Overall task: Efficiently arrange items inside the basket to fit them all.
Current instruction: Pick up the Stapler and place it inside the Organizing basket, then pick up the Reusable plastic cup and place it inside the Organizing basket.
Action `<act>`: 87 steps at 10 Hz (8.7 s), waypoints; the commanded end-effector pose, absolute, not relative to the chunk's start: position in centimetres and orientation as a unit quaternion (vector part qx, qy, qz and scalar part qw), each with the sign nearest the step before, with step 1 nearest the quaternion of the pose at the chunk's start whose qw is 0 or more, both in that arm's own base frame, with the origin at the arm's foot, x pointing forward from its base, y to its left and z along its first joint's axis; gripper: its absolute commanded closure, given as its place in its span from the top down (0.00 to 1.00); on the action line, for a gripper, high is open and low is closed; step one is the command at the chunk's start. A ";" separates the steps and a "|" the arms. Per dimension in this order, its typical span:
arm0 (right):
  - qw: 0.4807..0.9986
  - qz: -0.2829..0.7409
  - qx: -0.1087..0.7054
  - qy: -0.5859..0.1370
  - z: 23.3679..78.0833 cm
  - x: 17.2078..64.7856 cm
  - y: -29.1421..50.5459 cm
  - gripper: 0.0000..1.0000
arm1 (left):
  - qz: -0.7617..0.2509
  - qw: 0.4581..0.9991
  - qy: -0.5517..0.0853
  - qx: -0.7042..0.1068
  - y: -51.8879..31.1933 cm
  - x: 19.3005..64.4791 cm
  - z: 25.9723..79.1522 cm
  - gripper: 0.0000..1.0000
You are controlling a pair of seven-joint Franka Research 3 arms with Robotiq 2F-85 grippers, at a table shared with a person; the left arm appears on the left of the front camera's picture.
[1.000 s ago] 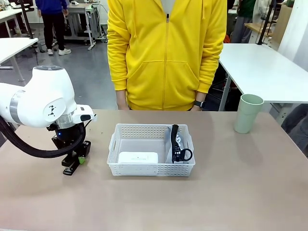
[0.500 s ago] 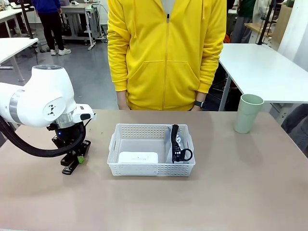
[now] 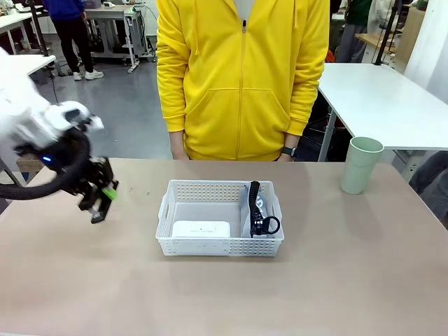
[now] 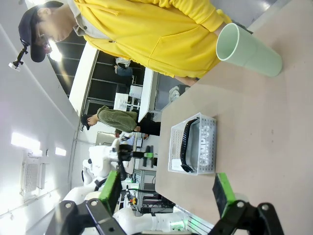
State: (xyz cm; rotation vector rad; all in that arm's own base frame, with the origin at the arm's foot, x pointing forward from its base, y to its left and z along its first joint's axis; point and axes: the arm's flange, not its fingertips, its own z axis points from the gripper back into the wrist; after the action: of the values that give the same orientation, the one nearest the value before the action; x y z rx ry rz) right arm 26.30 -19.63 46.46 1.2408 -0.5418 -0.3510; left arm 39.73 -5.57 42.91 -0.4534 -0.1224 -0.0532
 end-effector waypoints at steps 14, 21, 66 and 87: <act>0.758 -0.152 0.576 -0.264 46.5 26.5 -19.6 1.00 | -0.046 0.937 -0.134 -0.319 0.1 36.9 49.3 0.37; 0.758 -0.152 0.576 -0.264 46.5 26.5 -19.6 1.00 | -0.291 0.944 -0.036 -0.153 -27.7 49.0 44.9 0.37; 0.758 -0.152 0.576 -0.264 46.5 26.5 -19.6 1.00 | 0.100 0.750 -0.150 -0.636 22.3 34.0 40.5 1.00; 0.825 -0.053 0.453 -0.332 46.1 29.2 -17.5 1.00 | 0.100 0.750 -0.150 -0.636 22.3 34.0 40.5 1.00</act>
State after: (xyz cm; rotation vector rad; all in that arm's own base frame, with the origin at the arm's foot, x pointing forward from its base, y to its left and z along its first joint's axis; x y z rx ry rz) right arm 28.12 -18.35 46.60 1.0943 -0.6010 -0.2384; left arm 34.05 22.29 40.29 -1.3964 -0.3315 0.2191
